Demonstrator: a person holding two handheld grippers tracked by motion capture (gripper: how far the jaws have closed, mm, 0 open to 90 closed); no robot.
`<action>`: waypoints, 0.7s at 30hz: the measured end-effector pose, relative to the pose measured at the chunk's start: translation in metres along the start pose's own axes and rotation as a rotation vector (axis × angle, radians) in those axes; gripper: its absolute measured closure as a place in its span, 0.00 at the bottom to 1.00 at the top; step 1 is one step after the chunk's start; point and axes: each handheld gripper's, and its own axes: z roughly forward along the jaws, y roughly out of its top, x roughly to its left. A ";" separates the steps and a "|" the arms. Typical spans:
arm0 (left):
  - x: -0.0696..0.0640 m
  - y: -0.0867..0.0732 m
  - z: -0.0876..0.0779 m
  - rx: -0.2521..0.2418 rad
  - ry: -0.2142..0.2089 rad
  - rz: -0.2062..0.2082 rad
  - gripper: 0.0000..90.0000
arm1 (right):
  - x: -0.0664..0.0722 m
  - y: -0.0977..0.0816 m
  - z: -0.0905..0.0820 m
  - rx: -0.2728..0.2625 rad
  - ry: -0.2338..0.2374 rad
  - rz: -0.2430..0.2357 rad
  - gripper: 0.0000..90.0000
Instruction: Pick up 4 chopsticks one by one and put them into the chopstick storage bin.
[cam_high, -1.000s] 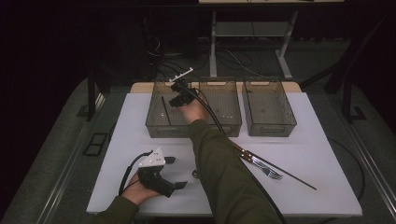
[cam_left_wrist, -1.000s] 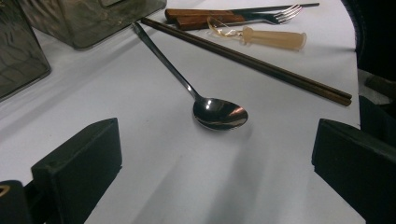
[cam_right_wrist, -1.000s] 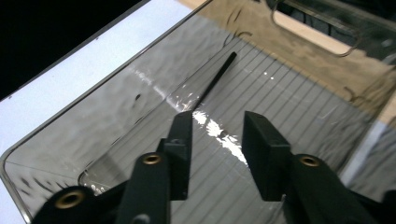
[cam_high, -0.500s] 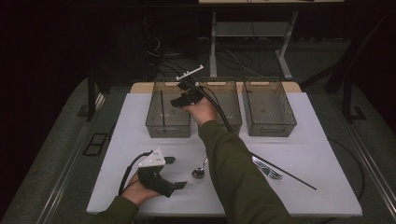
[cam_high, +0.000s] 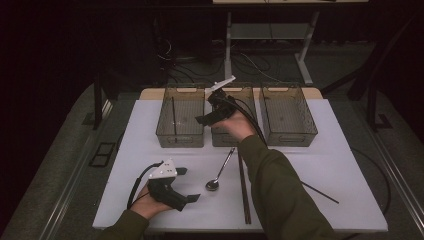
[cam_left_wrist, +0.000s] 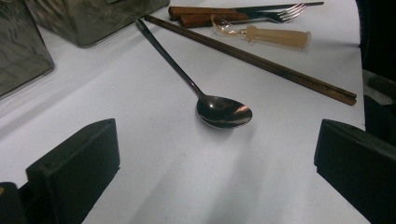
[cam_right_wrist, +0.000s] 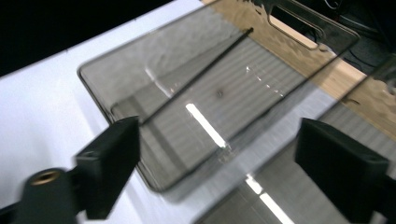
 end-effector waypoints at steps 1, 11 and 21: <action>0.000 0.000 0.000 0.003 -0.001 -0.002 0.00 | -0.001 -0.002 -0.003 -0.002 -0.003 -0.002 0.12; 0.000 0.000 0.000 -0.007 0.005 -0.008 0.00 | -0.016 -0.030 -0.033 -0.023 0.030 0.006 0.11; 0.001 -0.001 0.000 -0.003 0.015 -0.003 0.00 | -0.028 -0.066 -0.065 -0.042 0.038 0.005 0.11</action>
